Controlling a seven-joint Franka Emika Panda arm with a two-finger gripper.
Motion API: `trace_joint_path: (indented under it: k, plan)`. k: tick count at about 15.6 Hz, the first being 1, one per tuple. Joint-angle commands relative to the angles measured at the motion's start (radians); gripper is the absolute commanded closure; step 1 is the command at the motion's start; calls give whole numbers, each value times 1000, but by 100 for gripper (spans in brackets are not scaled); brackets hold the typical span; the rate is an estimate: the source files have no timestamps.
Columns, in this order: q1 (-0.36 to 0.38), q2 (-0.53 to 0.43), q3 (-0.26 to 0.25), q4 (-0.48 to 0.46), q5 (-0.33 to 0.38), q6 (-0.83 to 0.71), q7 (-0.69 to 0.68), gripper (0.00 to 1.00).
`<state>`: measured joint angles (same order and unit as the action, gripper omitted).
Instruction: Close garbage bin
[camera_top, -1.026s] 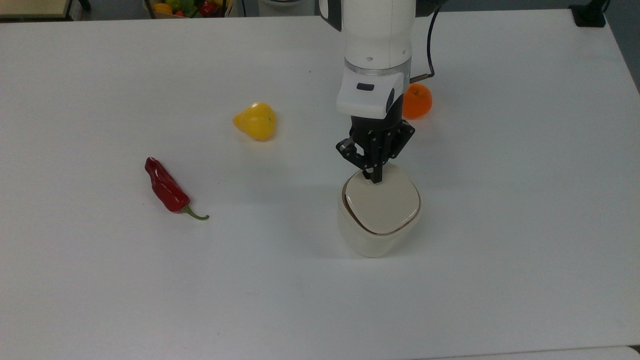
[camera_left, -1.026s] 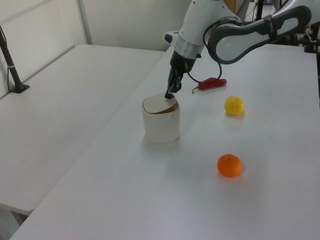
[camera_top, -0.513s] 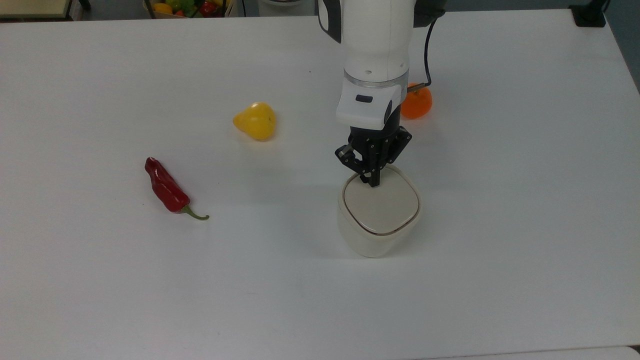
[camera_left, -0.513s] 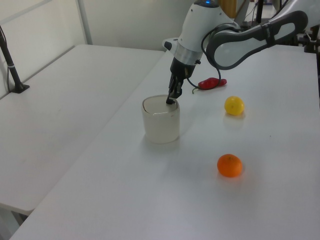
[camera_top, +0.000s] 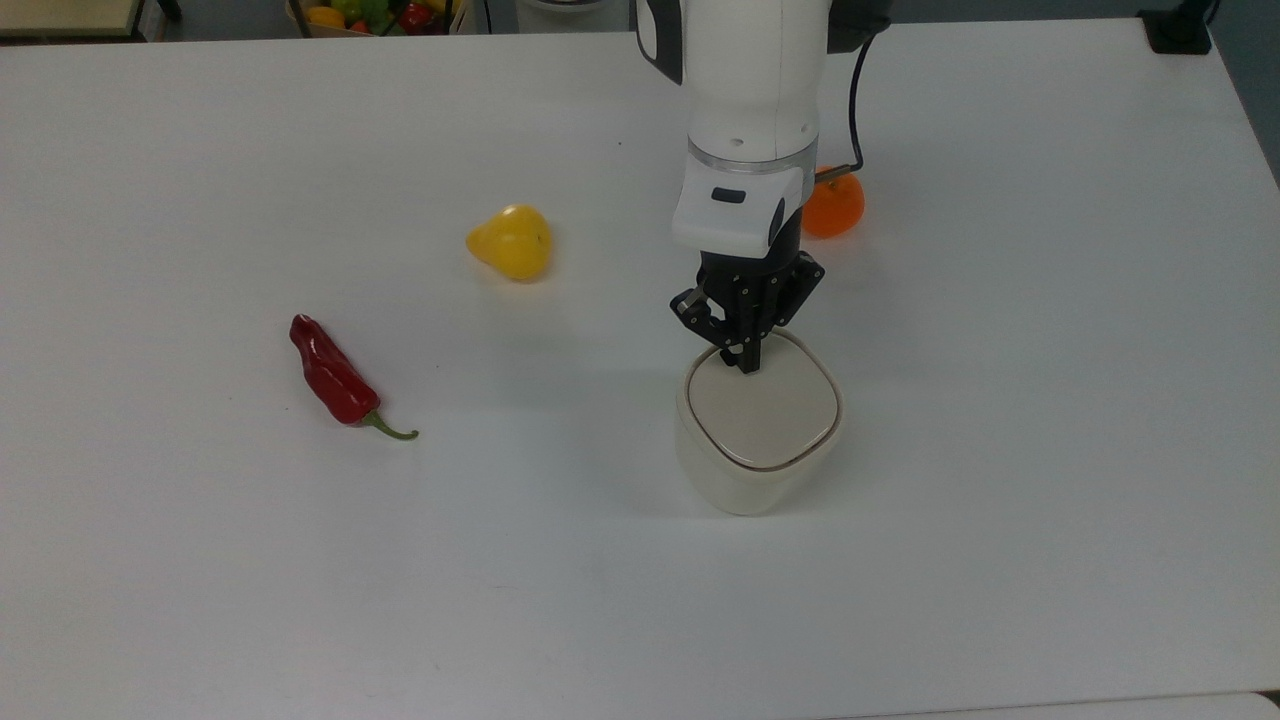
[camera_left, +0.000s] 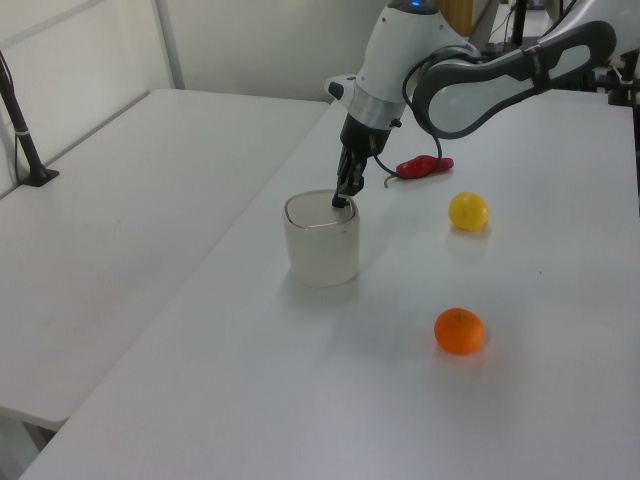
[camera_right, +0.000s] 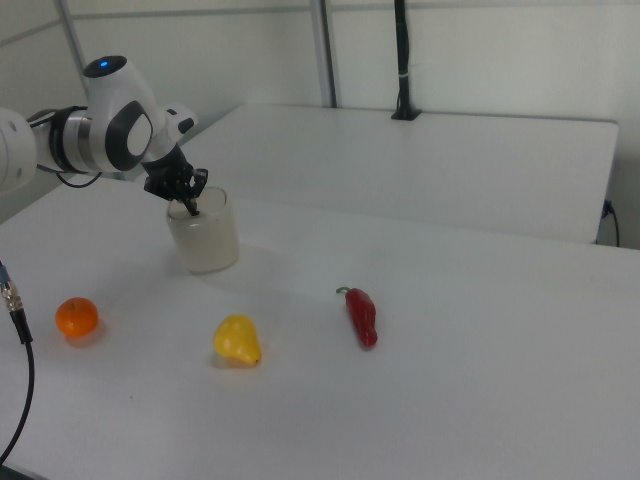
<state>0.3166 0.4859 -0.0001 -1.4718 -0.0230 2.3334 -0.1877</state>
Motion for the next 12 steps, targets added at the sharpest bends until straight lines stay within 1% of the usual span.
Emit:
trace_joint_path:
  k: [1,5,9,12]
  plan:
    - [2,-58,-6,-13,15,-69,-10,100]
    - [-25,-128,-8,-13,21,-161,-10,100]
    - [-63,-203,-11,-13,6,-362,4,100]
    - [-112,-259,-11,-18,3,-491,20,100]
